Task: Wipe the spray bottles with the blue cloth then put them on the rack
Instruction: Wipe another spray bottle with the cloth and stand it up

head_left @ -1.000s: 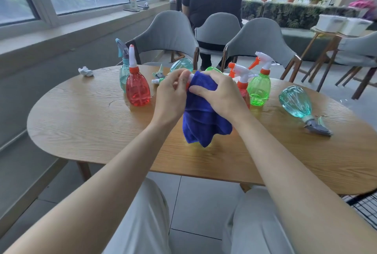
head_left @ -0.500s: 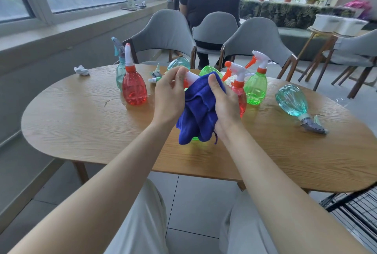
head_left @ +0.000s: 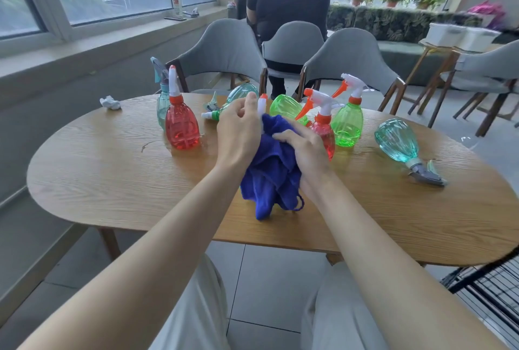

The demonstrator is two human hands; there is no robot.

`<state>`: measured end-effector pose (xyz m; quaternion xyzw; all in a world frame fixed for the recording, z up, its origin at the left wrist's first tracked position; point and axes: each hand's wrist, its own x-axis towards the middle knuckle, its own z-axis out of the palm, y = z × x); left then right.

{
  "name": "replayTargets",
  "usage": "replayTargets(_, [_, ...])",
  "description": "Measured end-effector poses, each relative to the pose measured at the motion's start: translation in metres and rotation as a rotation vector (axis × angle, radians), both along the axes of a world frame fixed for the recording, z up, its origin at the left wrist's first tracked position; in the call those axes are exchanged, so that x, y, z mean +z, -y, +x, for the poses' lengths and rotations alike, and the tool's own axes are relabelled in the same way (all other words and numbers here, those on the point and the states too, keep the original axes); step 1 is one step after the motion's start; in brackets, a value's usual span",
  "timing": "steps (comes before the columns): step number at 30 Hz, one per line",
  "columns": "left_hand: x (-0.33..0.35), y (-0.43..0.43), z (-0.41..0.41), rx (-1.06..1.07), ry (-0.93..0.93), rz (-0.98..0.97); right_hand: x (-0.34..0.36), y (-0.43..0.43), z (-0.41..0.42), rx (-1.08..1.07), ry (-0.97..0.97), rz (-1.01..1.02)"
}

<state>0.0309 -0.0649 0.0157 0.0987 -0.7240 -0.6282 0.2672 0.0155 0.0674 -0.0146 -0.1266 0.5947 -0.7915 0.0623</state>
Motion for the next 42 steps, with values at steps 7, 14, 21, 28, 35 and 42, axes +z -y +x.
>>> replayTargets(7, [-0.001, 0.008, 0.006, -0.178, 0.012, -0.084, -0.007, -0.001, -0.007, -0.362, -0.039, 0.054])
replayTargets(14, [-0.005, 0.010, 0.008, -0.254, 0.022, -0.112, 0.021, 0.042, -0.007, -0.256, -0.111, 0.128])
replayTargets(21, [-0.007, 0.019, 0.010, -0.291, -0.029, -0.093, 0.003, 0.038, -0.018, -0.168, -0.201, 0.184])
replayTargets(28, [-0.004, 0.022, 0.010, -0.298, -0.012, -0.042, -0.006, 0.031, -0.026, -0.129, -0.146, 0.089])
replayTargets(35, [-0.004, 0.023, 0.008, -0.276, -0.012, -0.015, -0.010, 0.031, -0.026, -0.181, -0.048, 0.020])
replayTargets(42, [-0.005, 0.019, 0.012, -0.238, -0.010, -0.088, -0.025, 0.024, -0.015, -0.301, 0.117, -0.076])
